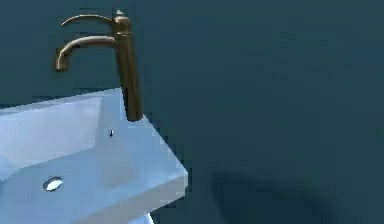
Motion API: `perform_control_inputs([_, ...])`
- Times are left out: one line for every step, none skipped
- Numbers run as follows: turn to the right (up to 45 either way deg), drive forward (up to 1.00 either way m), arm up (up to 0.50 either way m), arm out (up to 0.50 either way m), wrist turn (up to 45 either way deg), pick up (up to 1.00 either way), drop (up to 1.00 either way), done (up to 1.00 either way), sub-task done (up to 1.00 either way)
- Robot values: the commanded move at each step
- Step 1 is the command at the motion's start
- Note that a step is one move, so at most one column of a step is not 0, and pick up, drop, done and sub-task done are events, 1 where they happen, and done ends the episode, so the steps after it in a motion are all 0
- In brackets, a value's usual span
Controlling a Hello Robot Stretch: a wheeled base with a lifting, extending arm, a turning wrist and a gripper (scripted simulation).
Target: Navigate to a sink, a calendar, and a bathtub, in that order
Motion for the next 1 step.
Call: perform_control_inputs([-45.0, 0.0, 0.0, 0.0, 0.0, 0.0, 0.0, 0.0, 0.0])
